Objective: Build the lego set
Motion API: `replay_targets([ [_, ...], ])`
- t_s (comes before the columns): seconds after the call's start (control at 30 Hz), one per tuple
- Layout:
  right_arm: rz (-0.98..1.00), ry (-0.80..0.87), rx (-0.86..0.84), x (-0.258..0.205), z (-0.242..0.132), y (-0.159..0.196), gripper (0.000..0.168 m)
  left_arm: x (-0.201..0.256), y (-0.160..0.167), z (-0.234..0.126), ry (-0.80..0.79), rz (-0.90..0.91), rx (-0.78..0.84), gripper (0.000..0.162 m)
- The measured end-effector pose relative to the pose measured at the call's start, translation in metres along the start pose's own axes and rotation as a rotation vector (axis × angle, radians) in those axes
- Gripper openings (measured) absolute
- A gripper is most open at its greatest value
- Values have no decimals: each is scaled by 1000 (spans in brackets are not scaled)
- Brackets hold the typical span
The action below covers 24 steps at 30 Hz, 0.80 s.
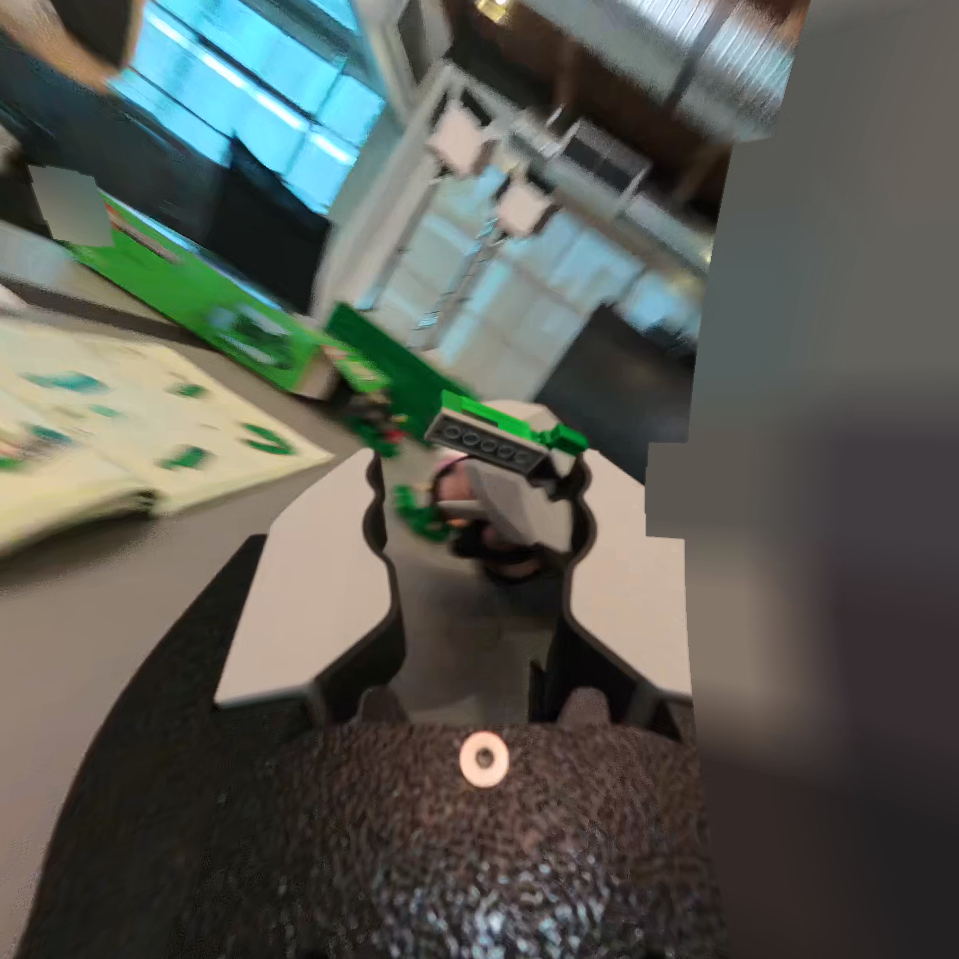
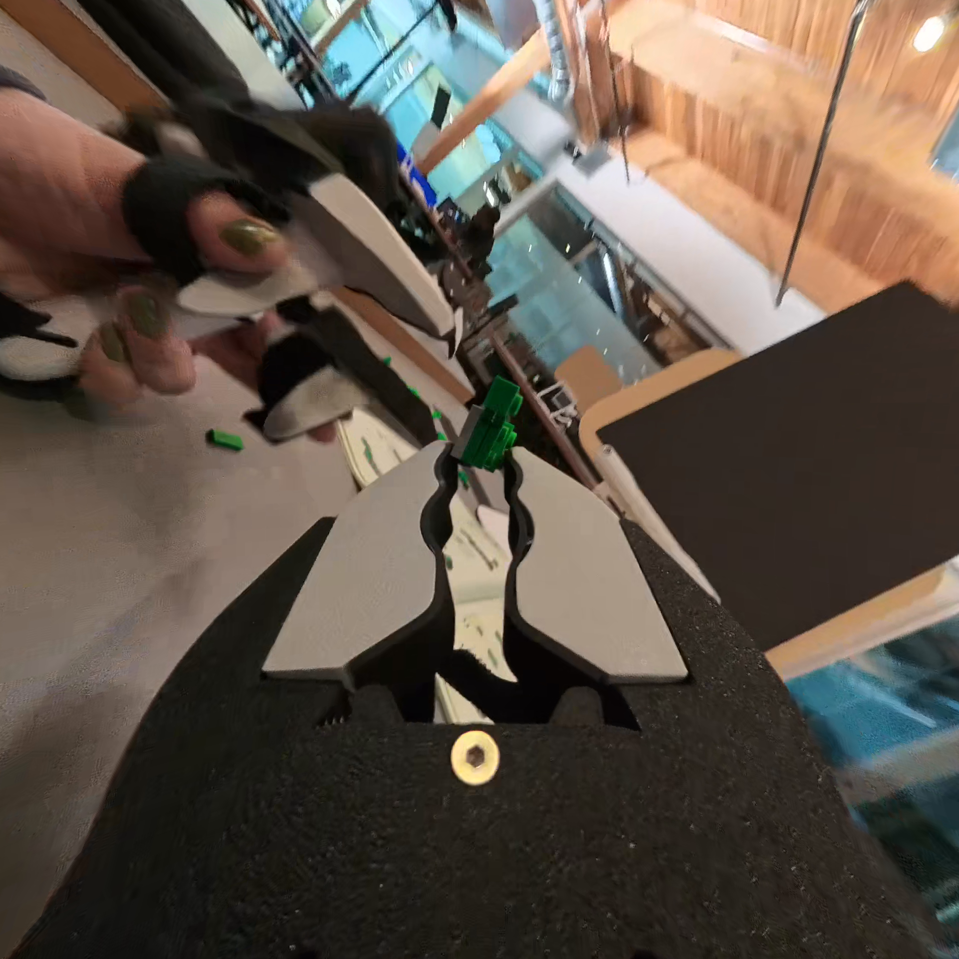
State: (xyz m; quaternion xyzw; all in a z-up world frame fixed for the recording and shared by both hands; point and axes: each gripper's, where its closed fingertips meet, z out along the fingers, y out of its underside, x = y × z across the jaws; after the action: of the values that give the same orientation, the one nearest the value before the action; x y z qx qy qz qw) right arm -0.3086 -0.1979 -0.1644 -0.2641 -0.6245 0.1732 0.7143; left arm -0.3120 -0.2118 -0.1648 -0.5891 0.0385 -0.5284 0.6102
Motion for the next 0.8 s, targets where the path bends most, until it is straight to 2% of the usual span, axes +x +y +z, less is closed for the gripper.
replay_targets([
  [0.1,3,-9,-62,-4,3,11,16,-8,8,3,-236,436,-127,84],
  [0.17,-24,-16,-67,-9,4,12,17,-8,12,7,-313,580,-158,88],
  [0.27,-42,-19,-52,-13,4,7,16,-11,22,13,-327,578,-199,94],
  [0.4,-58,-24,-31,-16,2,1,17,-11,24,16,-292,503,-183,89],
  [0.5,-61,-26,-9,-17,1,-2,17,-6,21,16,-259,491,-146,79],
  [0.6,-59,-27,8,-18,0,-6,17,-2,18,14,-243,525,-129,58],
  [0.8,-49,-55,52,-20,-2,-11,18,2,18,12,-221,571,-137,54],
])
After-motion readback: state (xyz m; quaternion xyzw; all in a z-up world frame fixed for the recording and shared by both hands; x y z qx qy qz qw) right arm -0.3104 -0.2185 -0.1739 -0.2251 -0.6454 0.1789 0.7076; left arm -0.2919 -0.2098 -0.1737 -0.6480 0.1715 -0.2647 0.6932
